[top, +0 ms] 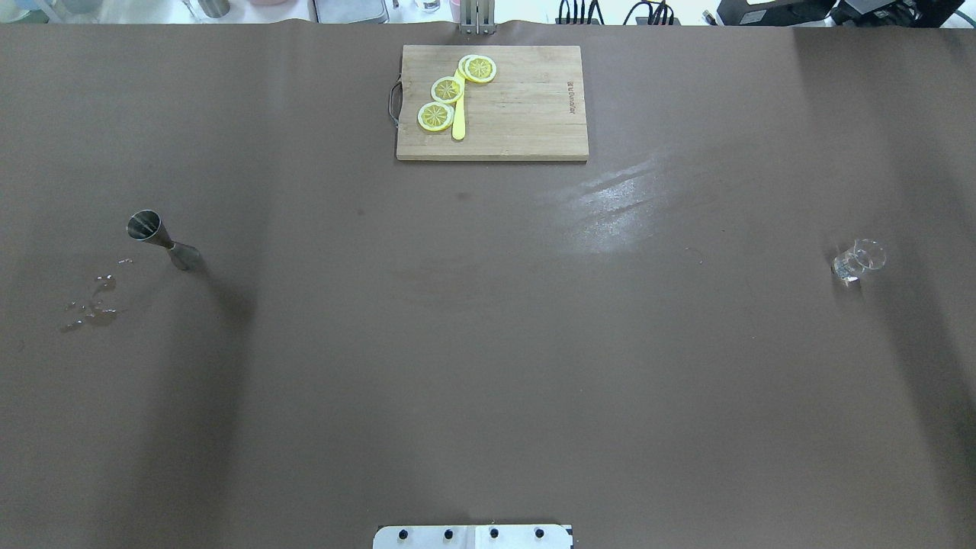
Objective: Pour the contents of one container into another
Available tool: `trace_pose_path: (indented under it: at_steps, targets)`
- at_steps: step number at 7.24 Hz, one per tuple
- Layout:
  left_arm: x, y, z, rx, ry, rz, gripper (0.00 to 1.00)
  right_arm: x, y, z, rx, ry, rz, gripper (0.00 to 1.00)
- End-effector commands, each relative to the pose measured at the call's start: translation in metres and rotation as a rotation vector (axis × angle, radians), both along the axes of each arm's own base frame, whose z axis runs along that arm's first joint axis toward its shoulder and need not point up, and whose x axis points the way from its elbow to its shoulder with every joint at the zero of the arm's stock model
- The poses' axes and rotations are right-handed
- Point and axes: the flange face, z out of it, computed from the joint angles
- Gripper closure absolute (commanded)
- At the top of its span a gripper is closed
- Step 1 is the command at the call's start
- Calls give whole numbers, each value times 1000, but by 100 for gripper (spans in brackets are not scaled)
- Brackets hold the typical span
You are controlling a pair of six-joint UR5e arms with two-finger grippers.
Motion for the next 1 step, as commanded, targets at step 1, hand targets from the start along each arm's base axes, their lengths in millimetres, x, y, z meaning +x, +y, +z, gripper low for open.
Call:
trace_pose_path:
  at_steps: [1]
  targets:
    - [0, 0, 0, 0, -1, 0, 2, 0, 0, 0, 0, 0, 0, 0]
